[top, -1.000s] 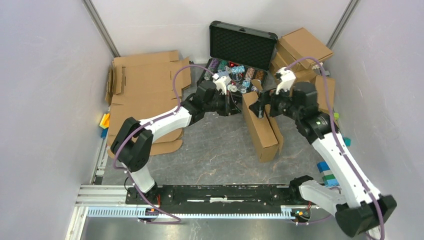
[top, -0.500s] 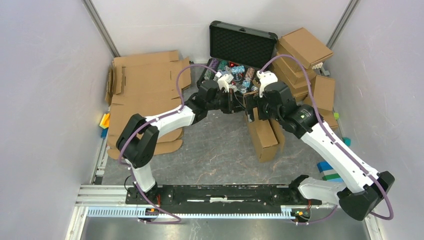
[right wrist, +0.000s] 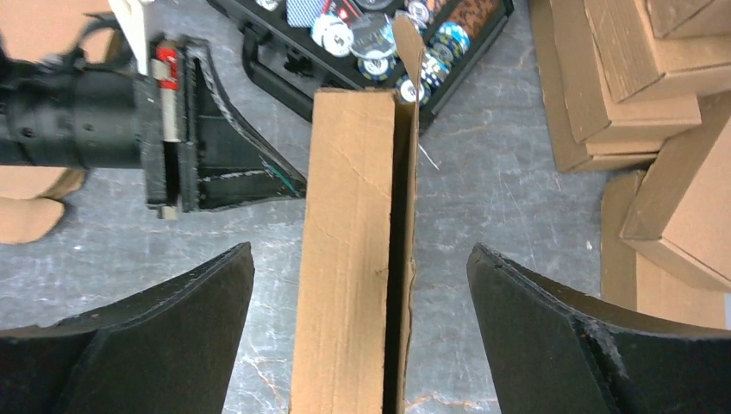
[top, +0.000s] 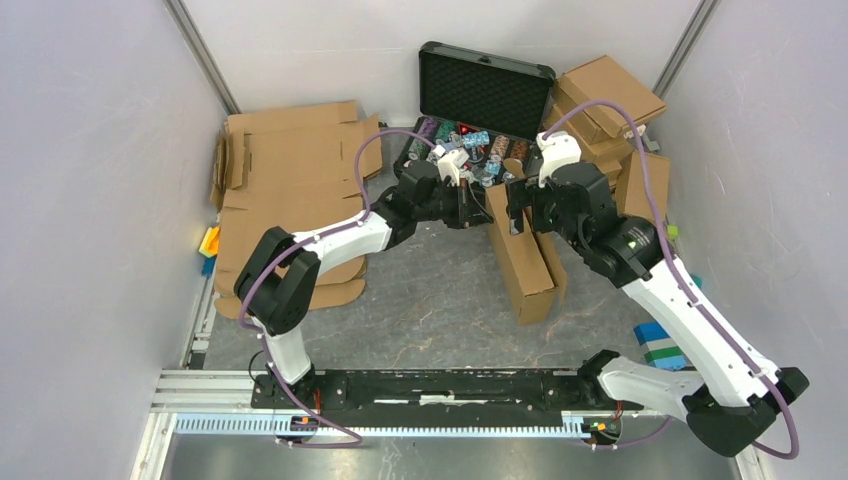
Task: Fold the paper box
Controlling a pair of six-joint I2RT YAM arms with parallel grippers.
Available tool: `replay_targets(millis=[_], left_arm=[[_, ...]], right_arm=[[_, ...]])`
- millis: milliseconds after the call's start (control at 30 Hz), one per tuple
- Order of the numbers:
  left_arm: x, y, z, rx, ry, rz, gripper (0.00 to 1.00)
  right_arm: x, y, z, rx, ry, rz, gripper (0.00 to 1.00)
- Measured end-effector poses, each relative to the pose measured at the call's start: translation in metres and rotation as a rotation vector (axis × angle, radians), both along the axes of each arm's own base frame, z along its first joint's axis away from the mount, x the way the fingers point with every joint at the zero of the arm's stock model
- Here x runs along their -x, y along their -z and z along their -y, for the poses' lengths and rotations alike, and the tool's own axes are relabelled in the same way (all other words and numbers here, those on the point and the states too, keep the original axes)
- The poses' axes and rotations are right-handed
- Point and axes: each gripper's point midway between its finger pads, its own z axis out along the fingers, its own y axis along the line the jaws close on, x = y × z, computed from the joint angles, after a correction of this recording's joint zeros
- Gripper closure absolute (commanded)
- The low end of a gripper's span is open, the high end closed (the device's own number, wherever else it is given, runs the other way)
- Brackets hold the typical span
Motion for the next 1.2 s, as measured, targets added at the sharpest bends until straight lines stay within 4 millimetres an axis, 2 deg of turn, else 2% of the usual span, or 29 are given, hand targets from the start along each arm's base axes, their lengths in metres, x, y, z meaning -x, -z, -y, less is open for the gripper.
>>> replay_targets(millis=[367, 500, 700, 967, 1133, 1200], left_arm=[[0.003, 0.001, 0.005, 0.001, 0.012, -0.001, 0.90], [0.003, 0.004, 0.007, -0.002, 0.020, -0.007, 0.90], [0.010, 0.010, 0.013, -0.007, 0.044, -0.018, 0.91], [0.024, 0.009, 0.029, -0.001, 0.084, -0.012, 0.91], [0.038, 0.009, 0.039, -0.002, 0.117, -0.012, 0.92], [0.041, 0.009, 0.040, -0.003, 0.123, -0.012, 0.92]], right_arm=[[-0.009, 0.057, 0.005, 0.089, 0.023, -0.157, 0.02], [-0.005, 0.079, 0.001, 0.108, -0.003, -0.234, 0.02], [0.006, 0.099, 0.001, 0.133, -0.022, -0.326, 0.02], [0.017, 0.115, 0.008, 0.178, -0.008, -0.412, 0.15], [0.016, 0.117, 0.013, 0.201, 0.014, -0.415, 0.34], [0.015, 0.117, 0.017, 0.208, 0.029, -0.416, 0.36]])
